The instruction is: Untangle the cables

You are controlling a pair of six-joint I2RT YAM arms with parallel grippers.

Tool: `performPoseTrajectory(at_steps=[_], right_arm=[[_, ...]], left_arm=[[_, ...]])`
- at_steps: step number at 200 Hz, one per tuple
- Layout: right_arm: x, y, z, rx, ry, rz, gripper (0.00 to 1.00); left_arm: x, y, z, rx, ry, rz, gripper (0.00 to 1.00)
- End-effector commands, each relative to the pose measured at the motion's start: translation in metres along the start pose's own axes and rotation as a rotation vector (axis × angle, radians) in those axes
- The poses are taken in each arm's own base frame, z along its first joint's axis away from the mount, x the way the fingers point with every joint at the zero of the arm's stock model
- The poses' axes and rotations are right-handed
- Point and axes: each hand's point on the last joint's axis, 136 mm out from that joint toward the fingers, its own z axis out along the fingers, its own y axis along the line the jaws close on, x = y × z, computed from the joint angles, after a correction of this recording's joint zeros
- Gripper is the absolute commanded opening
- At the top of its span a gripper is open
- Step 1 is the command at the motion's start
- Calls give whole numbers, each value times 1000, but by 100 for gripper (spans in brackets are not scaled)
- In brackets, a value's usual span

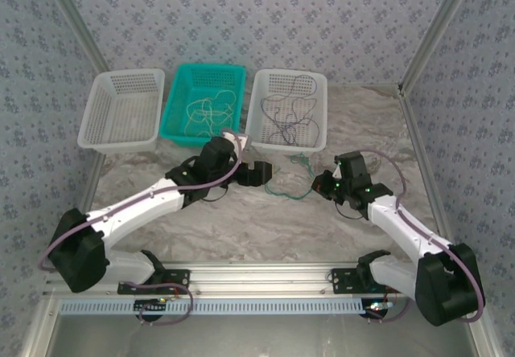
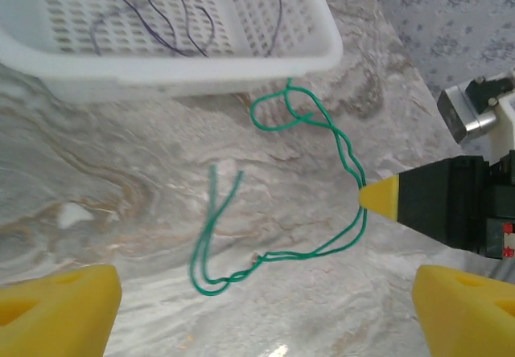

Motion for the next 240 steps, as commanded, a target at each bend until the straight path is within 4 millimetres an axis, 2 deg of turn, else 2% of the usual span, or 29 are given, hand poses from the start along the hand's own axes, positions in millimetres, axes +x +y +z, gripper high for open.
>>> performPoseTrajectory(at_steps=[1, 24, 49, 102, 133, 153, 172, 205, 240], right_arm=[[-6, 7, -7, 7, -19, -31, 0], [-6, 11, -8, 1, -13, -32, 0], [-6, 9, -9, 10, -17, -34, 0], [-5, 7, -8, 20, -13, -31, 0], [-4, 6, -8, 23, -10, -34, 0], [-4, 6, -8, 25, -9, -34, 0], [-4, 6, -8, 26, -10, -33, 0], [-4, 5, -6, 29, -7, -32, 0], [-4, 4, -7, 33, -8, -36, 0]], left_arm=[[9, -8, 13, 48, 54, -39, 85], [22, 11, 29, -7, 80, -61, 67], [34, 13, 48, 32, 99, -108, 59], [53, 24, 79, 47, 131, -183, 49], [45, 28, 82, 58, 94, -207, 47], [29, 31, 79, 66, 45, -225, 53], [20, 35, 79, 48, 34, -239, 54], [18, 39, 93, 21, 75, -289, 46], [19, 36, 107, 49, 99, -307, 45]])
